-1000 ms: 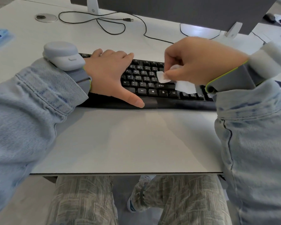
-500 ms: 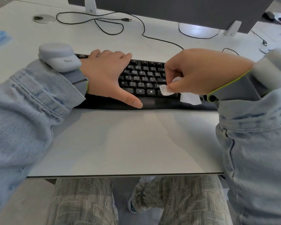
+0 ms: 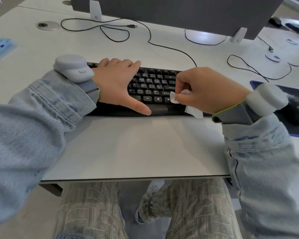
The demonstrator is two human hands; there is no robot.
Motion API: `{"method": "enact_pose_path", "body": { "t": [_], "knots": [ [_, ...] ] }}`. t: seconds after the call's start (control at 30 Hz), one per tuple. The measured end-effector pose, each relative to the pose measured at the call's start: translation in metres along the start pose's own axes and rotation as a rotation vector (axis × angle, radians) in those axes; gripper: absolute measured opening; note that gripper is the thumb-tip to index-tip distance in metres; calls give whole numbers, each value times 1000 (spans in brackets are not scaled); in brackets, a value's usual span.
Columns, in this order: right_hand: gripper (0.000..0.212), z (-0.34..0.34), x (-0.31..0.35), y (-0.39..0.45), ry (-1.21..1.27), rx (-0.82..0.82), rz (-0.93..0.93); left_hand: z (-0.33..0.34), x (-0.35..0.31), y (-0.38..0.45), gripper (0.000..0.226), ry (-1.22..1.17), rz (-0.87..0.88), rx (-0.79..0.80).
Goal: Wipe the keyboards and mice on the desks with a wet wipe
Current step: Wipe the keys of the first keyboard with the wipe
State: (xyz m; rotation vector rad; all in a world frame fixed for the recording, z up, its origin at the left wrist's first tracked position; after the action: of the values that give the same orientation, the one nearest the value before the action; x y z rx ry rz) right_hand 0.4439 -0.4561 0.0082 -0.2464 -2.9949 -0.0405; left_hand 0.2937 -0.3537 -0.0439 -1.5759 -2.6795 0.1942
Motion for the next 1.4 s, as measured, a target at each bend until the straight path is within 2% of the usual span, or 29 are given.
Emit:
{"method": "enact_pose_path", "body": {
  "t": [0.13, 0.23, 0.4, 0.53, 0.63, 0.73, 0.87, 1.0, 1.17, 1.3, 1.4],
  "knots": [
    [9, -8, -8, -4, -32, -83, 32, -1, -2, -1, 160, -9, -3, 4],
    [8, -11, 2, -10, 42, -169, -2, -1, -2, -1, 159, -13, -6, 4],
    [9, 2, -5, -16, -25, -183, 27, -2, -3, -1, 157, -3, 4, -26],
    [9, -1, 2, -17, 67, -238, 59, -3, -4, -3, 157, -9, -15, -33],
    [9, 11, 17, -17, 126, -213, 31, -3, -4, -3, 158, -10, -14, -38],
    [10, 13, 5, -17, 135, -200, 107, -2, -2, -4, 158, -11, -14, -38],
    [10, 3, 4, -22, 192, -292, 173, -1, -3, -4, 158, -13, -10, -40],
    [6, 19, 22, -18, 226, -229, 141, -2, -3, -4, 159, -13, -9, -46],
    [7, 14, 3, -18, 227, -274, 220, -1, 0, -4, 156, -14, -3, -60],
    [6, 17, 34, -11, 228, -207, 83, -1, -1, -3, 157, -7, -5, -71],
    [5, 22, 39, -9, 228, -168, 47, -1, -1, -3, 158, -11, -2, -68]
  ]
}}
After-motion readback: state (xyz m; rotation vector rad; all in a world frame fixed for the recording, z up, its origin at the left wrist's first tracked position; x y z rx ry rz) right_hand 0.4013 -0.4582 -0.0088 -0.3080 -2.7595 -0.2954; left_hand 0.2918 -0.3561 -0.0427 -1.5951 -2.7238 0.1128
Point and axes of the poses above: each hand's wrist, its own y-axis towards the middle knuckle, its own z-axis out of the palm, x = y × z, the point moved 7 cm from there along y, towards the middle knuckle, and after that the axes turned 12 degrees about z, right-handed, at the moved point
